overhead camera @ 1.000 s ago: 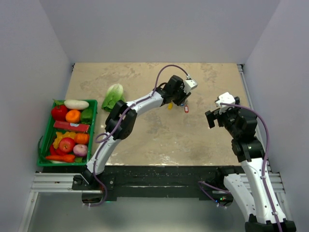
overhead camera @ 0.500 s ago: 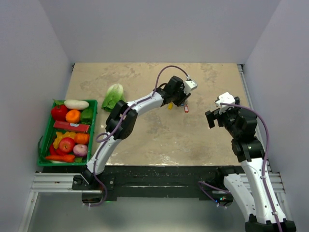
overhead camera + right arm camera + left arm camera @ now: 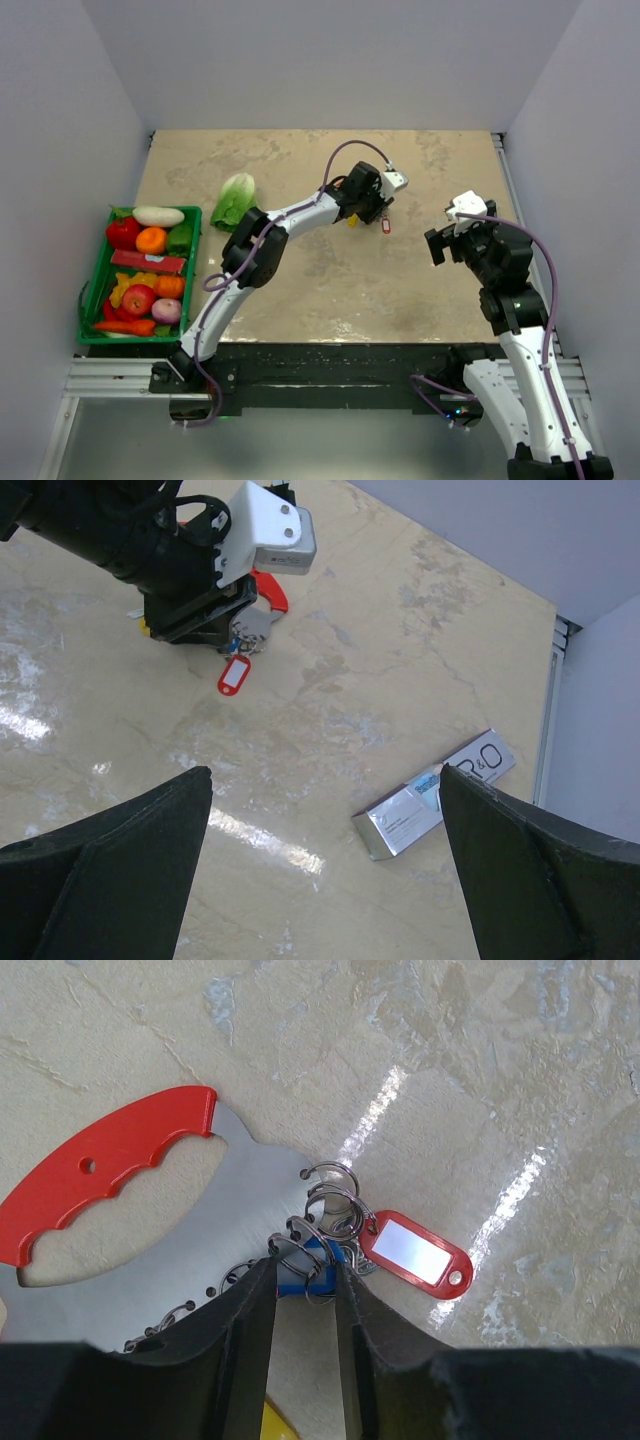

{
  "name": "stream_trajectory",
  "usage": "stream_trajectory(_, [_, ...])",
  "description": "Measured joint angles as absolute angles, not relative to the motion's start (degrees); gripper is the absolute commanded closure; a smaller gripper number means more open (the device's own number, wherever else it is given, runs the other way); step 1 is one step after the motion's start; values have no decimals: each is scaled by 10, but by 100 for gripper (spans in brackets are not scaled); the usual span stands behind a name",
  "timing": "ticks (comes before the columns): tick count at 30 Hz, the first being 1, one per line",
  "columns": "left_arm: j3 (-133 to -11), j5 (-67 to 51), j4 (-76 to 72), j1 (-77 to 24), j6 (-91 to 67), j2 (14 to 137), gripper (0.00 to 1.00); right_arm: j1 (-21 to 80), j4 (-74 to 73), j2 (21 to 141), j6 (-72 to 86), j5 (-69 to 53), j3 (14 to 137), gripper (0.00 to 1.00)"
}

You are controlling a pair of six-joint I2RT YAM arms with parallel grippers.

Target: Remove the keys from the keyring

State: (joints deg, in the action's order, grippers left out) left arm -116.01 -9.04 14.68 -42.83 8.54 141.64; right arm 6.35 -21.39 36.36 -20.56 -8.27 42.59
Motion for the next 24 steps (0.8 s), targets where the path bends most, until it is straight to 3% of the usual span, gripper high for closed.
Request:
stream_trajectory(11, [-1166,-97,147,-428,86,1422,75,63,-214,364,-205,-83,426,1])
stream_trajectory(14, [-1173,-98,146,-428,86,1426,86,64,-214,364,-205,-83,426,1])
stream_trajectory(16, [-1176,-99,146,-428,86,1428,100,63,-214,364,-205,-83,426,1])
stream_trajectory(24, [-1186,-98,144,-428,86,1431,100,63,-214,364,-205,-85,426,1])
